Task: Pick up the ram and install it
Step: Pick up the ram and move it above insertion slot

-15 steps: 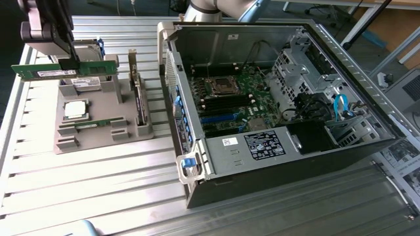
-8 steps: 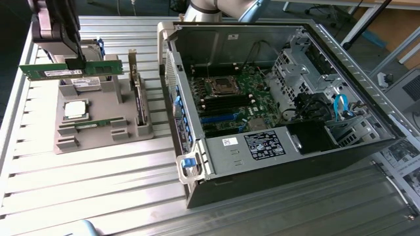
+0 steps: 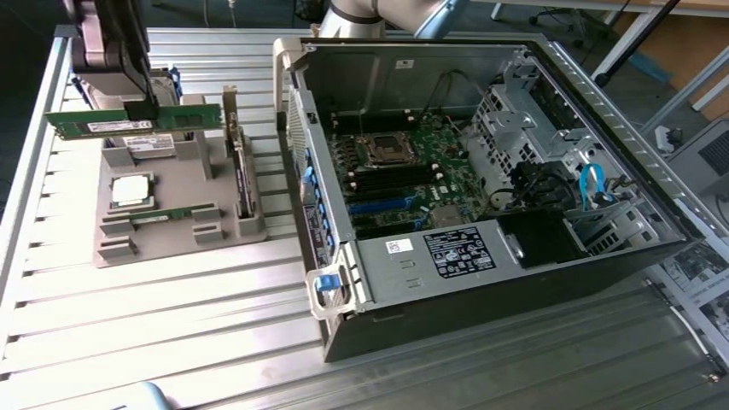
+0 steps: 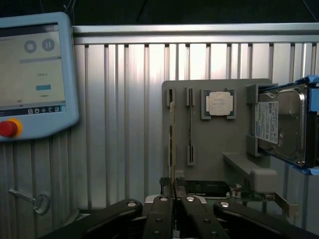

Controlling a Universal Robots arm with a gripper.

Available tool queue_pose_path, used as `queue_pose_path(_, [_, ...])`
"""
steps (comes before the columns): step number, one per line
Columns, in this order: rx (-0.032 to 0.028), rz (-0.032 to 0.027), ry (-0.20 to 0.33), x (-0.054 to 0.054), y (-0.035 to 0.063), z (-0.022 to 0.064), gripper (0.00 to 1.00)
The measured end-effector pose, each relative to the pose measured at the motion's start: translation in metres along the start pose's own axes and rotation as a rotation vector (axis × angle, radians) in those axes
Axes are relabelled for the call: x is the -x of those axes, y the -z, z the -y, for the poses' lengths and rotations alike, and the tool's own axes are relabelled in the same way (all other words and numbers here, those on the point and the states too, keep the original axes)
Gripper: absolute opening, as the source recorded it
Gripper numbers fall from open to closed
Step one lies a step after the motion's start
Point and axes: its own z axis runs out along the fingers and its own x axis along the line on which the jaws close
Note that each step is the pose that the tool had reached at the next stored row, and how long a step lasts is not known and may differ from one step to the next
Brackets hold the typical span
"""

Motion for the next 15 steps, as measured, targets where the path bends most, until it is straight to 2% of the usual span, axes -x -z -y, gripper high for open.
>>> queue_pose_path(15, [0.0001,-0.0001,0.000,0.000,-0.0001,0.0138,0.12])
